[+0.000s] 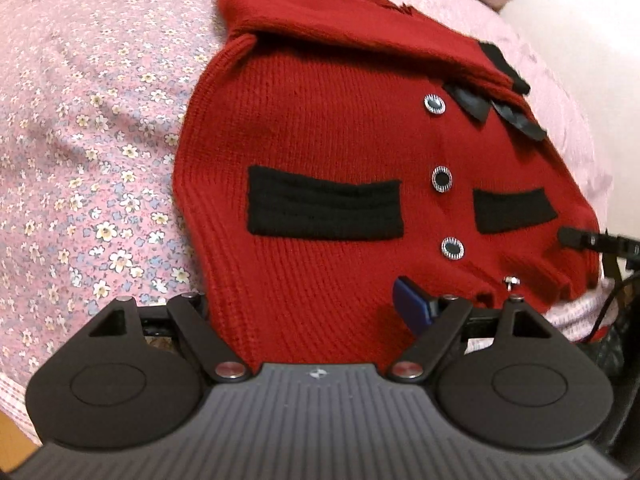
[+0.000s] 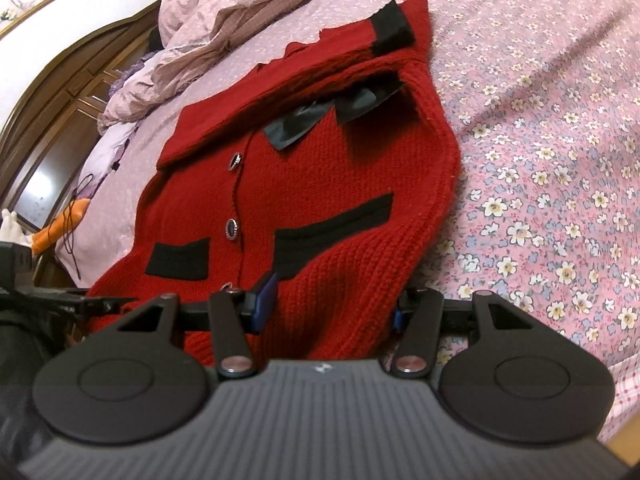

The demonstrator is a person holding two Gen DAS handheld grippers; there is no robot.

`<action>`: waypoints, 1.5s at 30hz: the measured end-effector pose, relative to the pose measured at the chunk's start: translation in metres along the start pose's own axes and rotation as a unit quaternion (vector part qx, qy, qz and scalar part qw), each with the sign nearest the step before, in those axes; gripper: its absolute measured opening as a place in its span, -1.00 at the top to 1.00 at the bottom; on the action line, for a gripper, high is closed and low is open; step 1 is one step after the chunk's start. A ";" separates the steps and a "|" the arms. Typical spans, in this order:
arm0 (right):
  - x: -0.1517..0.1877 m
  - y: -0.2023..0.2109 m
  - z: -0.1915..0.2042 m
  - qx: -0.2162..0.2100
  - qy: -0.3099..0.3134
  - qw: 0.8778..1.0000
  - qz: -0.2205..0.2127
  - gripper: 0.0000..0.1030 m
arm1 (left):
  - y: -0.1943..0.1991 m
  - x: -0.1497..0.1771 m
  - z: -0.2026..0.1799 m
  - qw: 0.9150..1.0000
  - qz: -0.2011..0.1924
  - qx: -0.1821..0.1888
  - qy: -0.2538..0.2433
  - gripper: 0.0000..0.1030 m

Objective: Fold small clothes

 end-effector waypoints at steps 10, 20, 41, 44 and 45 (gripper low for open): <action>0.002 0.000 -0.003 -0.012 -0.013 1.000 -0.001 0.52 | 0.002 0.005 0.001 0.999 -0.023 -0.046 -0.012 0.27; -0.011 0.014 0.013 -0.025 -0.003 0.999 -0.049 0.62 | 0.029 -0.002 0.024 0.997 -0.060 0.007 0.056 0.76; -0.118 0.038 0.021 -0.107 -0.034 0.970 -0.215 0.74 | 0.083 -0.134 0.017 0.969 -0.199 0.081 0.123 0.79; -0.138 0.038 0.012 -0.104 -0.044 0.966 -0.233 0.74 | 0.078 -0.160 0.024 0.966 -0.203 0.074 0.142 0.79; -0.146 0.037 0.010 -0.101 -0.045 0.965 -0.236 0.74 | 0.074 -0.169 0.026 0.965 -0.205 0.071 0.147 0.79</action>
Point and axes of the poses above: each gripper's, at about its wrist camera, not at the fingertips, and y roughly against the way its jaws point, z to its left, x to its underside, the point moved 4 cm from there along -y, roughly the way its jaws point, and after that the axes turned 7 degrees about -x, right-handed, at the moved point
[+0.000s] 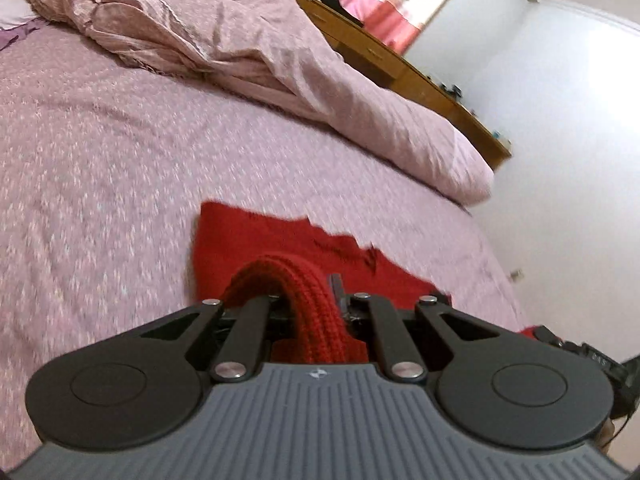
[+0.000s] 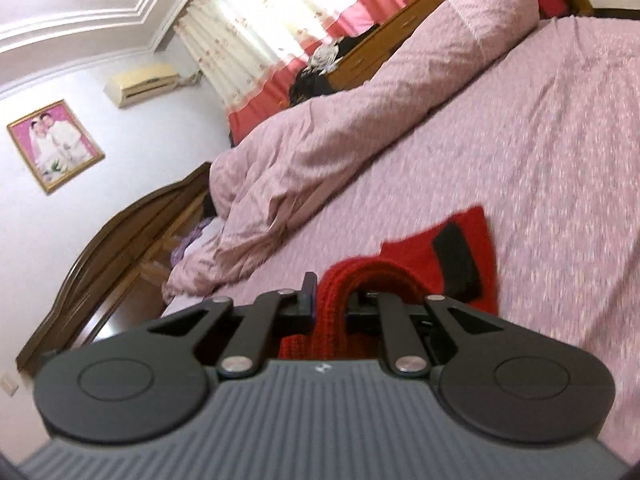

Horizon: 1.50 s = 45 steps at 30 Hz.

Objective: Fold small clothes

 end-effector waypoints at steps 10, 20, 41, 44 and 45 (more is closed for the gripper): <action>-0.039 -0.065 -0.028 0.033 0.009 0.999 -0.017 0.75 | -0.077 -0.048 0.009 0.998 0.001 -0.052 0.020 0.79; -0.021 -0.114 -0.078 0.113 0.006 0.994 0.001 0.75 | -0.152 -0.041 0.033 0.993 0.048 -0.105 -0.004 0.79; -0.011 -0.091 -0.074 0.162 0.029 0.986 0.017 0.19 | -0.101 -0.048 0.007 0.989 0.008 -0.128 -0.074 -0.47; -0.012 -0.081 -0.061 0.163 0.039 0.986 0.004 0.19 | -0.089 -0.045 -0.003 0.988 0.003 -0.127 -0.085 -0.54; -0.012 -0.078 -0.057 0.162 0.041 0.986 0.002 0.19 | -0.086 -0.043 -0.006 0.988 0.004 -0.128 -0.085 -0.55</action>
Point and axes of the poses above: each gripper's, at about its wrist camera, not at the fingertips, and y roughly against the way its jaws point, z to its left, x to its underside, the point moved 4 cm from there along -y, roughly the way its jaws point, and after that the axes turned 7 degrees about -x, right-handed, at the moved point
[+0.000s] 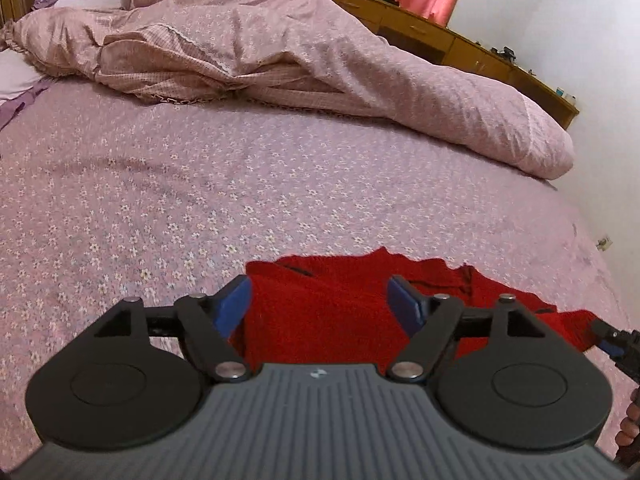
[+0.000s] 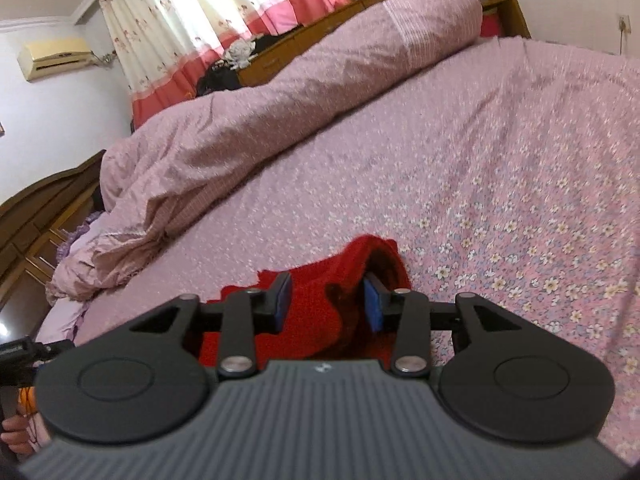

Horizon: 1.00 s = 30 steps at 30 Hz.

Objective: Fold small clothes

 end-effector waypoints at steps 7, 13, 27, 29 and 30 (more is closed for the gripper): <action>0.005 0.018 0.022 -0.022 -0.008 1.000 0.006 0.17 | 0.022 0.026 -0.019 1.000 0.002 0.011 0.012 -0.64; 0.023 0.021 0.031 -0.050 -0.043 0.998 0.015 -0.09 | 0.012 0.061 -0.025 0.998 0.036 0.018 0.042 -0.65; 0.057 -0.012 0.011 -0.056 -0.115 0.990 0.058 -0.09 | -0.024 0.080 -0.008 0.989 0.052 0.025 0.139 -0.66; 0.057 -0.014 0.011 -0.059 -0.120 0.990 0.055 -0.09 | -0.027 0.081 -0.008 0.988 0.049 0.025 0.146 -0.66; 0.056 -0.015 0.011 -0.060 -0.123 0.989 0.052 -0.09 | -0.029 0.081 -0.008 0.987 0.047 0.025 0.150 -0.66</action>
Point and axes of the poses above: each gripper's, at about its wrist camera, not at the fingertips, and y roughly against the way its jaws point, z to its left, x to its underside, the point moved 4 cm from there along -y, roughly the way its jaws point, and after that the axes turned 7 degrees about -x, right-handed, at the moved point
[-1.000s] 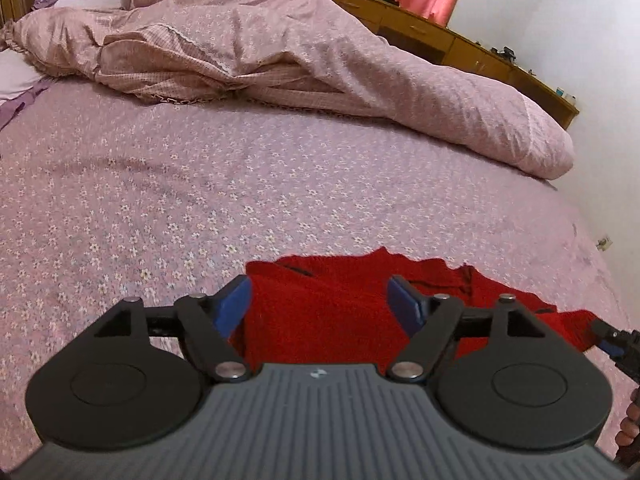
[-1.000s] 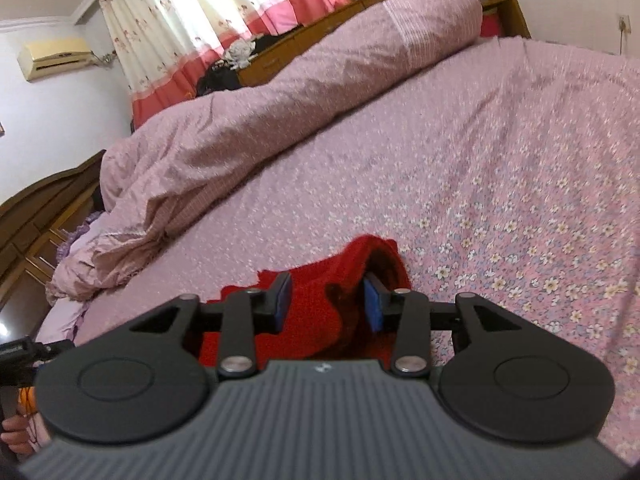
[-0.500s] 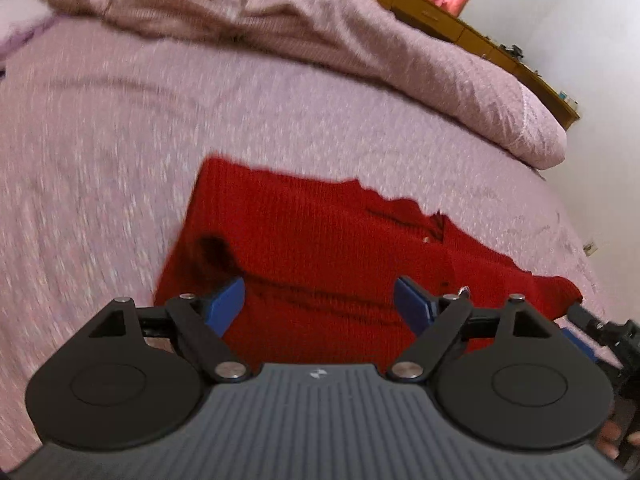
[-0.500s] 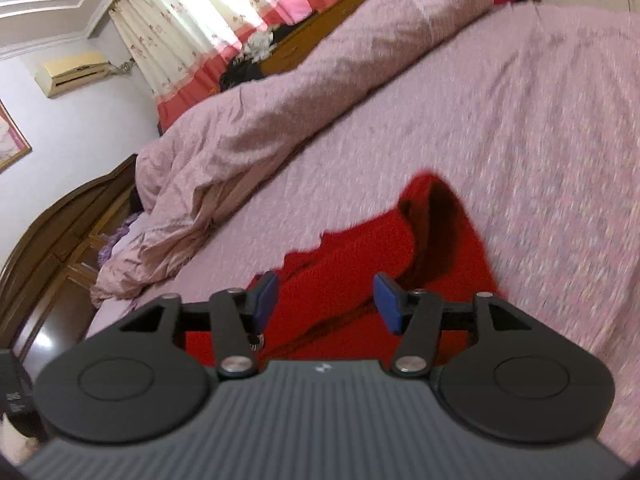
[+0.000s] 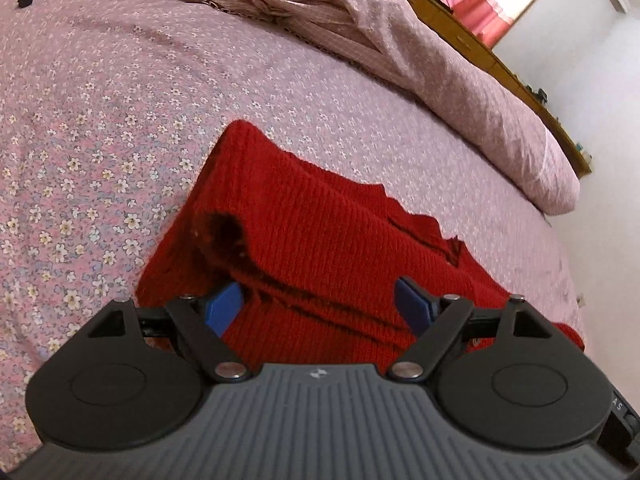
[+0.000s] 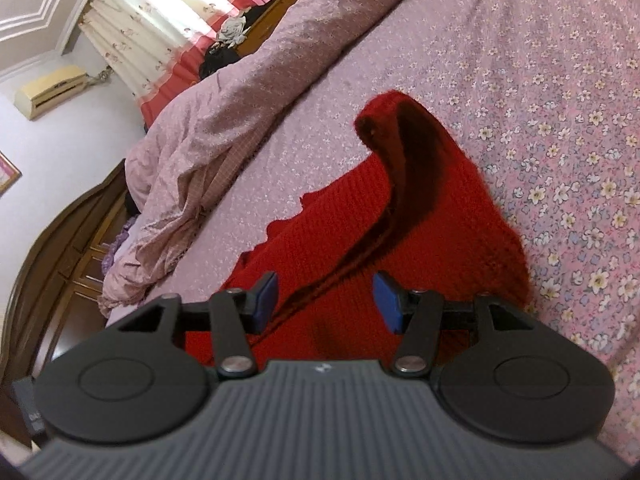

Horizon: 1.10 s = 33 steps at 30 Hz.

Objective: Fold small clothes
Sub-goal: 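Lift the hem with the right gripper toward the collar while the left gripper regrasps it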

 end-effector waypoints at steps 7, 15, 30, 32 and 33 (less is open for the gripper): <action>-0.008 -0.006 -0.001 -0.012 -0.019 1.000 -0.018 -0.09 | -0.007 -0.011 -0.001 1.000 -0.010 0.000 0.014 -0.65; -0.013 -0.024 -0.007 -0.008 -0.035 0.999 -0.026 -0.04 | -0.017 -0.016 -0.001 1.000 -0.018 -0.002 0.016 -0.53; -0.033 -0.017 0.012 -0.070 0.002 0.995 -0.071 0.85 | 0.009 -0.059 -0.017 0.994 -0.095 0.014 -0.048 0.84; -0.041 -0.020 0.018 -0.076 0.011 0.994 -0.078 0.86 | 0.005 -0.072 -0.023 0.993 -0.101 0.013 -0.051 0.84; -0.046 -0.023 0.021 -0.079 0.016 0.994 -0.080 0.86 | 0.003 -0.078 -0.025 0.993 -0.104 0.013 -0.052 0.85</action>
Point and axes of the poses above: each gripper's, at about its wrist camera, not at the fingertips, and y roughly against the way its jaws point, z to its left, x to its underside, the point moved 4 cm from there along -y, roughly the way its jaws point, and after that the axes turned 7 degrees about -x, right-handed, at the moved point
